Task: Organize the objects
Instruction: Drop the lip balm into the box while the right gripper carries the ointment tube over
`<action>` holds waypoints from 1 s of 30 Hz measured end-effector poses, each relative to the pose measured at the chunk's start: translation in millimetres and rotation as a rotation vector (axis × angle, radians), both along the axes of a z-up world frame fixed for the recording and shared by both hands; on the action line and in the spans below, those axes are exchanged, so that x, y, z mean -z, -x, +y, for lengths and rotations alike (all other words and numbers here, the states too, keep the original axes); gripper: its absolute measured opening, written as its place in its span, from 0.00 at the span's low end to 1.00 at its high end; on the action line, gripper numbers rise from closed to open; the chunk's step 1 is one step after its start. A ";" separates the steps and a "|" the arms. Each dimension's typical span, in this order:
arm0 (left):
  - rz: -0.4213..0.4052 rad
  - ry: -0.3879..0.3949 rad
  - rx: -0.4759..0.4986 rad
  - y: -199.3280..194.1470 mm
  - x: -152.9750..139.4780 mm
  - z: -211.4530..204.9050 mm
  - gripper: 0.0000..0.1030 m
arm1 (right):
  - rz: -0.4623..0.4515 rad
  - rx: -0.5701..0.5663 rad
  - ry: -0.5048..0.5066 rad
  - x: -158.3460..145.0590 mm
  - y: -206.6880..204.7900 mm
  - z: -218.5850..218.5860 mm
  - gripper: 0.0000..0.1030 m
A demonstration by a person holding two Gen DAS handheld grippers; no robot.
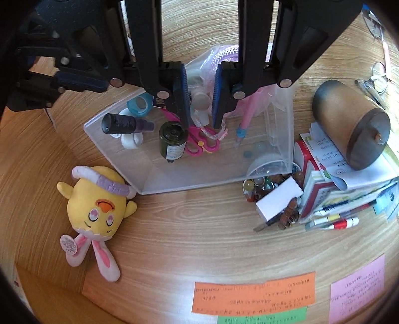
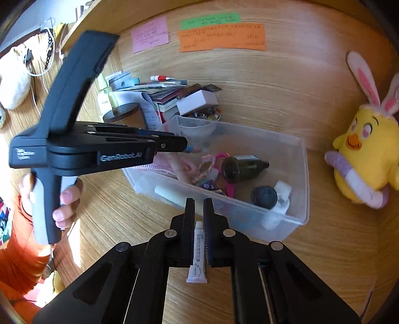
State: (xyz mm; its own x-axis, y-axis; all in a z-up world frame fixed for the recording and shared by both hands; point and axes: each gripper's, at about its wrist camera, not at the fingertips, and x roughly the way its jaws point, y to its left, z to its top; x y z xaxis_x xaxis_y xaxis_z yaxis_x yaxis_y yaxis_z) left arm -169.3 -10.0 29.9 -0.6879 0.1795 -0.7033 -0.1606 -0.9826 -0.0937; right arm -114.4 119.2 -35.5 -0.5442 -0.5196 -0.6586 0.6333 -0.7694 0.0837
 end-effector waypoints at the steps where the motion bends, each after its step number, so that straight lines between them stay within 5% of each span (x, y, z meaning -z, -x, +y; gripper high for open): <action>1: 0.007 0.004 -0.003 -0.9 -1.8 -0.3 0.19 | -0.006 0.006 -0.018 1.8 1.7 -4.5 0.06; 7: 0.061 0.001 -0.012 -13.9 -14.2 -5.2 0.39 | -0.107 -0.022 -0.134 40.6 4.3 -16.0 0.16; 16: 0.147 0.012 -0.032 -43.5 -29.0 -11.7 0.60 | -0.129 -0.026 -0.227 73.1 7.2 -29.8 0.16; 21: 0.163 0.016 -0.040 -57.4 -27.4 -17.9 0.63 | -0.088 -0.029 -0.218 66.3 -1.9 -30.6 0.15; 30: 0.172 0.002 -0.065 -76.0 -19.0 -32.1 0.76 | 0.049 0.018 -0.092 -0.2 -10.9 -12.5 0.15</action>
